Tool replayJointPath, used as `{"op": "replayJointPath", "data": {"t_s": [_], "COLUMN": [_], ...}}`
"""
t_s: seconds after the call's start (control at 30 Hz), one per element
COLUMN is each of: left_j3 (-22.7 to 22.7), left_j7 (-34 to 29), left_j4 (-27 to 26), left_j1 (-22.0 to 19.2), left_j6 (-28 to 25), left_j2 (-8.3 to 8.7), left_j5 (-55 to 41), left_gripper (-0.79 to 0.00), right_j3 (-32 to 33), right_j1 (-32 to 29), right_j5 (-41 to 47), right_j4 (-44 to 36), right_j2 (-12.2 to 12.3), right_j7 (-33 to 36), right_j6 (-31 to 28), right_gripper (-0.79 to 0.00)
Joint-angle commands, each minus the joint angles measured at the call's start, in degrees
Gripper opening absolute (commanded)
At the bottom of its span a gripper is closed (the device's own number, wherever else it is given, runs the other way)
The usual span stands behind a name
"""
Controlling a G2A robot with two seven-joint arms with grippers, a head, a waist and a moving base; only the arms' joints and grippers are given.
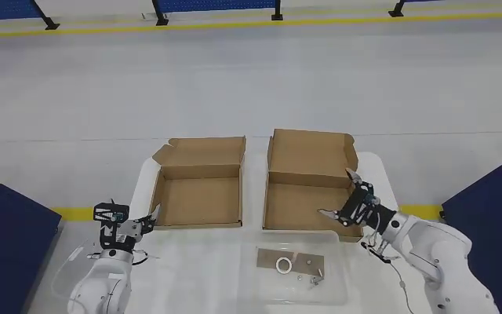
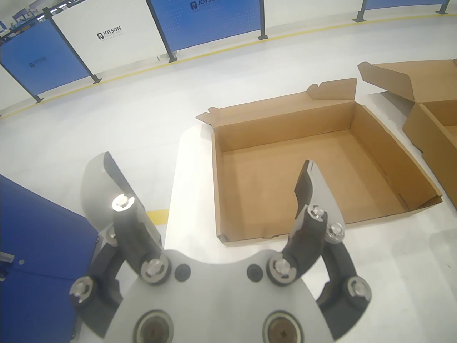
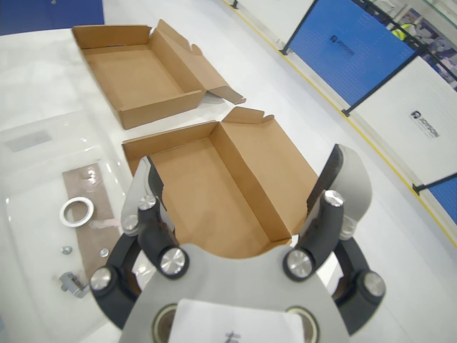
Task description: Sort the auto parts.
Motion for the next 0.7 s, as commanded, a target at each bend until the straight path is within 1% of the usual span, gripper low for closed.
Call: {"op": "replayJointPath", "data": {"t_s": [0.0,0.2,0.23,0.33,0.4,0.53,0.67], "left_j3": [0.0,0.0,0.0,0.0,0.0,0.0,0.0], "left_j7": [0.0,0.0,0.0,0.0,0.0,0.0,0.0], "left_j4": [0.0,0.0,0.0,0.0,0.0,0.0,0.0], "left_j1": [0.0,0.0,0.0,0.0,0.0,0.0,0.0], "left_j6": [0.0,0.0,0.0,0.0,0.0,0.0,0.0], "left_j2": [0.00,0.00,0.00,0.00,0.00,0.00,0.00], "left_j5": [0.0,0.0,0.0,0.0,0.0,0.0,0.0], "left_gripper": [0.000,0.000,0.000,0.000,0.000,0.000,0.000], "right_j3": [-0.2,-0.4,-0.9,-2.2,-3.9,-9.3,-9.5], "right_j1": [0.2,0.1,0.0,1.6,2.7,5.4,5.7], "right_j5": [0.4,0.4,0.3,0.5,0.6,1.2,1.0], "right_j4": [0.2,0.2,0.1,-0.4,-0.2,-0.2,-0.2], "right_j2": [0.1,0.1,0.2,0.6,1.1,3.1,3.3], "right_j7": [0.5,0.6,0.9,2.4,4.0,9.3,9.9], "right_j6": [-2.9,-3.3,-4.1,-9.6,-9.7,-9.7,-9.7], "right_gripper": [0.000,0.000,0.000,0.000,0.000,0.000,0.000]}}
